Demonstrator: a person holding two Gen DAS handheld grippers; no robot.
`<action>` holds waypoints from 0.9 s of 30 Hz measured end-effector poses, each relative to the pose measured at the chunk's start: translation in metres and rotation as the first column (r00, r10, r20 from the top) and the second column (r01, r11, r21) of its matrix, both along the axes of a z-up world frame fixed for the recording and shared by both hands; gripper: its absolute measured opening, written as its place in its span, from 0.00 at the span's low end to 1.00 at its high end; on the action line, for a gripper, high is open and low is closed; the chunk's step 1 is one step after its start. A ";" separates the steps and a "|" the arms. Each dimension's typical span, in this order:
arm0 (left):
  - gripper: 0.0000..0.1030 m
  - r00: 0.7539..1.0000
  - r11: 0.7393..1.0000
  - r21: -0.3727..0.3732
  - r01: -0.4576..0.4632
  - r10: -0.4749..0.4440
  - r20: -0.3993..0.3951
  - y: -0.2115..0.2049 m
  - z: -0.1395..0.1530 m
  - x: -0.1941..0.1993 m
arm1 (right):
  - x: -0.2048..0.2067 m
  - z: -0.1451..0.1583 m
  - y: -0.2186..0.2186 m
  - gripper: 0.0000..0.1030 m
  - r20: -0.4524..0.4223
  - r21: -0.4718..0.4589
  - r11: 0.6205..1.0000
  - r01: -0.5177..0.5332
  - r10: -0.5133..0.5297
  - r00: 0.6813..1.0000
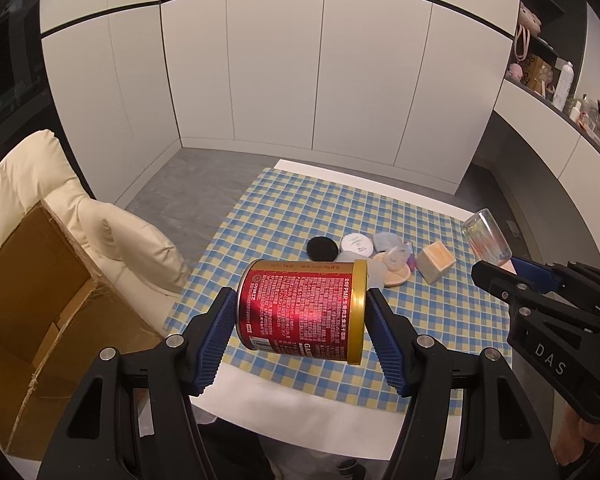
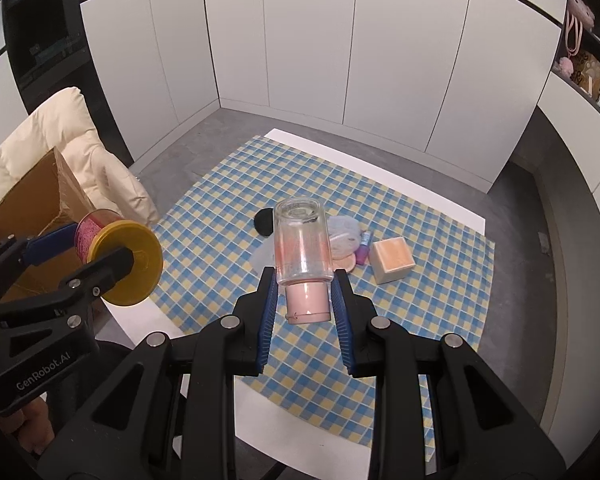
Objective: Organize objects
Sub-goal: 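Lift the red can and glass bottle and carry both toward the cardboard box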
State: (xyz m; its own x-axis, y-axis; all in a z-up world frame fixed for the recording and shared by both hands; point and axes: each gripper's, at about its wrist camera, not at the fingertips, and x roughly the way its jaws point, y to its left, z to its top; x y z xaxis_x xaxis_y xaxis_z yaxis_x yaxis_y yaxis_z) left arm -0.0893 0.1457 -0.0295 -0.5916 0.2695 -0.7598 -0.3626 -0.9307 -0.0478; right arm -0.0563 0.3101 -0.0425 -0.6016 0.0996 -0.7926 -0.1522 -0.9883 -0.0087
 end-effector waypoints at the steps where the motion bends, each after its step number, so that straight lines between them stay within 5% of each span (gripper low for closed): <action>1: 0.63 1.000 1.000 0.002 0.000 0.000 0.000 -0.001 0.000 0.000 | -0.001 0.001 -0.001 0.27 -0.003 -0.001 1.000 0.002 -0.002 1.000; 27: 0.63 0.996 0.996 0.004 -0.086 0.086 -0.030 -0.044 0.005 -0.003 | -0.023 0.002 -0.044 0.27 -0.016 -0.020 0.996 -0.085 0.085 0.996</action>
State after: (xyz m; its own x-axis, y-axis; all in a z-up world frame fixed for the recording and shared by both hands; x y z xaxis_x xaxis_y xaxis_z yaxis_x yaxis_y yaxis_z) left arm -0.0928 0.1019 -0.0245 -0.6352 0.2182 -0.7409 -0.2821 -0.9585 -0.0404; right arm -0.0795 0.2666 -0.0409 -0.6189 0.0315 -0.7848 -0.0675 -0.9976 0.0132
